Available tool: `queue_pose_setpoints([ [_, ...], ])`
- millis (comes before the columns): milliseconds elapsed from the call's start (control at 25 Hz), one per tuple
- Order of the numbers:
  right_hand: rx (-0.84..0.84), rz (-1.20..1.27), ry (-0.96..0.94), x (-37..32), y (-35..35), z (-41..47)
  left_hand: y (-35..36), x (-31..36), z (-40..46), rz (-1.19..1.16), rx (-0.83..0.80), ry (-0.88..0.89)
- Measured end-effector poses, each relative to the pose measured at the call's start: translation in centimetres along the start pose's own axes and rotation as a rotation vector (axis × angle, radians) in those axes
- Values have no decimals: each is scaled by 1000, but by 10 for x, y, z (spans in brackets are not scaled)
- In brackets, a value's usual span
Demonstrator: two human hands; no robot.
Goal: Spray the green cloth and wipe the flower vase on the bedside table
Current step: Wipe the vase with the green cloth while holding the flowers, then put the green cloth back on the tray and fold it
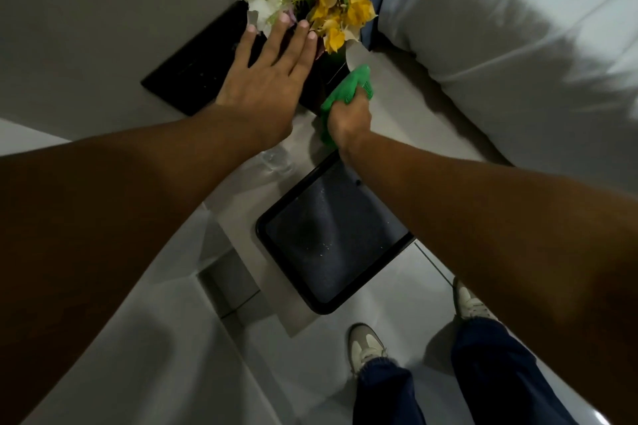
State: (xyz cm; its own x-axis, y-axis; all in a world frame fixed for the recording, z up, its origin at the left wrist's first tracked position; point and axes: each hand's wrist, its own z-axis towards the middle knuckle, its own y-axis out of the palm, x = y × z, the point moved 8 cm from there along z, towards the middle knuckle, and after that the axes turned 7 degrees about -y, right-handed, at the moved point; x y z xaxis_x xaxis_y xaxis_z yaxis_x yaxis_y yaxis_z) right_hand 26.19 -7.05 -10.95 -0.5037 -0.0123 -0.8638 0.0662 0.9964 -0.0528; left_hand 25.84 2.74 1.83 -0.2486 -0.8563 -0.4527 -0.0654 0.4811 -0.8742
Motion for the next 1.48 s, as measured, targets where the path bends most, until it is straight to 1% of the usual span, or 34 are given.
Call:
queue_pose_setpoints([
  [200,88,335,75,-2,-9,-4,0,0,-1,-20,4,10],
  [280,66,515,82,-7,-14,-11,1,0,-1,-13,4,17],
  [320,35,541,59,-11,-16,-16,0,-1,-2,-8,4,18],
  [360,1,488,12,-13,-19,-22,0,-1,-2,-4,2,21],
  [440,-88,212,-163,-16,-27,-34,-3,-3,-2,5,-7,23],
  [560,-260,-211,-503,-17,-32,-67,-6,-2,-4,-27,-5,17],
  [640,-374,-440,-725,-8,-28,-99,-9,-2,-7,-113,3,15],
  [720,-532,-638,-840,20,-22,-127,-15,-1,-11,-226,70,5],
  [800,-721,-965,-919,62,-10,-146,-21,0,-22,-322,144,-7],
  [840,-821,-1112,-929,82,-6,-153,-23,3,-30,-385,160,-7],
  [920,-1007,-1315,-809,110,0,-162,-26,8,-52,-563,157,-34],
  [960,-1057,-1365,-729,117,1,-164,-25,12,-65,-657,148,-66],
  [1040,-1085,-1371,-609,122,1,-159,-13,21,-98,-803,131,-195],
  [1080,-1122,-1337,-524,122,2,-156,-3,28,-118,-859,113,-280],
  [1120,-1164,-1237,-388,122,2,-152,11,36,-141,-909,93,-365],
  [1160,-1179,-1072,-251,115,5,-148,24,46,-162,-955,72,-440],
  [1200,-1147,-894,-127,106,8,-143,40,61,-182,-987,38,-497],
  [1240,-1062,-695,-5,95,8,-137,57,77,-200,-997,-30,-538],
  [1320,-810,-366,167,76,1,-124,89,106,-225,-1009,-193,-607],
  [1360,-714,-302,164,70,-4,-115,100,119,-231,-996,-263,-613],
  [1440,-599,-415,-52,49,-12,-93,112,136,-228,-911,-326,-570],
  [1480,-586,-486,-181,37,-12,-86,117,141,-221,-856,-334,-551],
])
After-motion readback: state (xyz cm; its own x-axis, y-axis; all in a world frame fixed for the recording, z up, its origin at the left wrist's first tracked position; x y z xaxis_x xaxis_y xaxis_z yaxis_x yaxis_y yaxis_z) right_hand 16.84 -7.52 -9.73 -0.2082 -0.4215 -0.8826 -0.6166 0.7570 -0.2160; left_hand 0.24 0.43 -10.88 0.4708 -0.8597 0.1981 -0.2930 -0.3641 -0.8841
